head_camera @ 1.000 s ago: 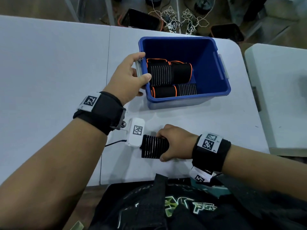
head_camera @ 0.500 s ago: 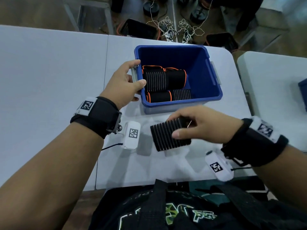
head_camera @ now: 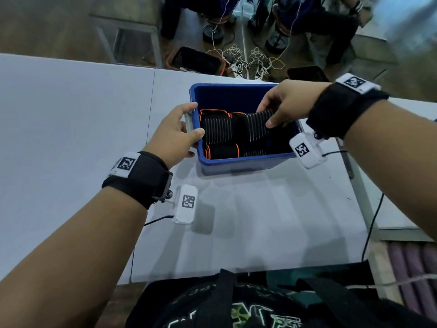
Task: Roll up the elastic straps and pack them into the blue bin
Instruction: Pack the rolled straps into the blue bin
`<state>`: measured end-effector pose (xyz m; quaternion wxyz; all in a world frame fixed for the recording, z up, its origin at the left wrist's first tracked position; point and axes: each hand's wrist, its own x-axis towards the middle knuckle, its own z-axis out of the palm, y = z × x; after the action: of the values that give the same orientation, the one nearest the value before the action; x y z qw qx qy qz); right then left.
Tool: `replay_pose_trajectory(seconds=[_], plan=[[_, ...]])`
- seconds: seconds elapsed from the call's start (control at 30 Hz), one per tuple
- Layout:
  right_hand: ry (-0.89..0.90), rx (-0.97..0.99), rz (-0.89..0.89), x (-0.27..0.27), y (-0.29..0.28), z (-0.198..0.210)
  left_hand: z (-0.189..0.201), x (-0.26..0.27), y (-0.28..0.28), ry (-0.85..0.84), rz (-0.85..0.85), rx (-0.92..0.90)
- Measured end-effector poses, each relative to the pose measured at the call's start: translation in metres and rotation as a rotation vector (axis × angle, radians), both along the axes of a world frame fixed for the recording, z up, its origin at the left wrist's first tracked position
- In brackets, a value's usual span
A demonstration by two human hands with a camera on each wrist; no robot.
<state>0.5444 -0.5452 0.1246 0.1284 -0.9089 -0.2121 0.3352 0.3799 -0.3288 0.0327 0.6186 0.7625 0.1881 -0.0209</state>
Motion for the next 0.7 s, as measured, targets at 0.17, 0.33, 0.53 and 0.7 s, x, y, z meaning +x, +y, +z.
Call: replay_pose_trajectory(seconds=[0.17,0.33,0.53,0.7], plan=[[-0.004,-0.186,0.0,0.019,0.026,-0.023,-0.001,0.0,-0.003,0.0,0.008,-0.004],[0.036,-0.268,-0.036,0.029,0.037,-0.037,-0.002,-0.001,0.0,-0.019,-0.001,0.014],[-0.001,-0.314,-0.052,0.025,0.051,-0.041,-0.003,0.0,0.001,-0.029,-0.005,0.012],[-0.072,-0.362,0.034,0.017,0.053,-0.04,-0.004,0.0,0.002,-0.032,-0.015,0.016]])
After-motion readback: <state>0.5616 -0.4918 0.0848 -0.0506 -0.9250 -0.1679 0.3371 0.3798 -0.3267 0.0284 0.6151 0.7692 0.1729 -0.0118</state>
